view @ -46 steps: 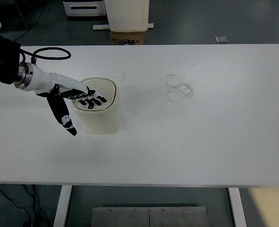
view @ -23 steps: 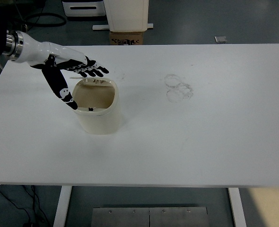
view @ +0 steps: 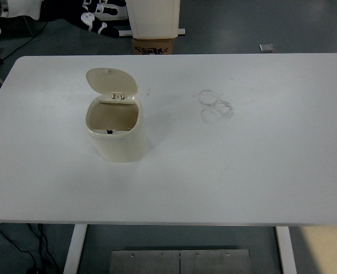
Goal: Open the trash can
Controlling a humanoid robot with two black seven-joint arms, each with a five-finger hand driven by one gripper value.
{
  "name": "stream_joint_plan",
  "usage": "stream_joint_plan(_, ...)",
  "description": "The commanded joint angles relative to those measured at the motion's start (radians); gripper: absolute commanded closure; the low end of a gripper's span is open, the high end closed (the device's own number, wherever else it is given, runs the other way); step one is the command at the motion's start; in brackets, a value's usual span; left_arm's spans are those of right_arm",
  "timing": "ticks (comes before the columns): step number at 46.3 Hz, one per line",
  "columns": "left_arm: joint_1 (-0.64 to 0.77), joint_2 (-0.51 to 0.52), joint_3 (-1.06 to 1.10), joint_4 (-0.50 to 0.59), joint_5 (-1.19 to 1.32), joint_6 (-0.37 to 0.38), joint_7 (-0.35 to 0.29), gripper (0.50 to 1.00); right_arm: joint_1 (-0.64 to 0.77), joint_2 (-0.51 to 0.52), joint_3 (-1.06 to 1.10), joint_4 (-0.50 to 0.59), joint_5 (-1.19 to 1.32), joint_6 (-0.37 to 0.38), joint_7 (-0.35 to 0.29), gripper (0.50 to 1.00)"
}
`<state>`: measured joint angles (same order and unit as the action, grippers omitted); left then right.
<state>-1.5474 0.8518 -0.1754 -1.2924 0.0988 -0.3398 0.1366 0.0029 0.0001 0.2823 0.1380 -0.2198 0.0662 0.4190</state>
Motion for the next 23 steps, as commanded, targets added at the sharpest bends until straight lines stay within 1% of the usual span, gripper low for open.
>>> stream_joint_plan(1, 0.094, -0.004, -0.076, 0.067, -0.100, 0.011, -0.101, 0.500, 0.000, 0.000, 0.000, 0.000, 0.000, 0.000, 0.000, 0.509)
stream_joint_plan(3, 0.145, -0.007, -0.117, 0.106, -0.148, 0.011, -0.129, 0.500, 0.000, 0.000, 0.000, 0.000, 0.000, 0.000, 0.000, 0.509)
stream_joint_plan(5, 0.196, -0.022, -0.156, 0.149, -0.192, 0.011, -0.143, 0.500, 0.000, 0.000, 0.000, 0.000, -0.001, 0.000, 0.000, 0.509)
stream_joint_plan(9, 0.295, -0.072, -0.232, 0.249, -0.257, 0.015, -0.147, 0.500, 0.000, 0.000, 0.000, 0.000, 0.000, 0.000, 0.000, 0.509)
stream_joint_plan(10, 0.296, -0.073, -0.233, 0.249, -0.257, 0.015, -0.147, 0.500, 0.000, 0.000, 0.000, 0.000, 0.000, 0.000, 0.000, 0.509)
stream_joint_plan(11, 0.356, -0.101, -0.286, 0.301, -0.275, 0.013, -0.147, 0.500, 0.000, 0.000, 0.000, 0.000, 0.000, 0.000, 0.000, 0.509)
stream_joint_plan(14, 0.421, -0.129, -0.350, 0.337, -0.283, 0.010, -0.147, 0.500, 0.000, 0.000, 0.000, 0.000, 0.000, 0.000, 0.000, 0.509)
stream_joint_plan(15, 0.421, -0.129, -0.351, 0.337, -0.283, 0.010, -0.147, 0.500, 0.000, 0.000, 0.000, 0.000, 0.000, 0.000, 0.000, 0.509)
stream_joint_plan(16, 0.479, -0.157, -0.413, 0.355, -0.283, -0.004, -0.147, 0.500, 0.000, 0.000, 0.000, 0.000, -0.001, 0.001, 0.000, 0.509)
stream_joint_plan(17, 0.498, -0.168, -0.435, 0.363, -0.283, -0.005, -0.147, 0.500, 0.000, 0.000, 0.000, 0.000, -0.001, 0.001, 0.000, 0.509)
stream_joint_plan(23, 0.572, -0.223, -0.513, 0.404, -0.278, -0.012, -0.147, 0.500, 0.000, 0.000, 0.000, 0.000, 0.000, 0.001, 0.000, 0.509)
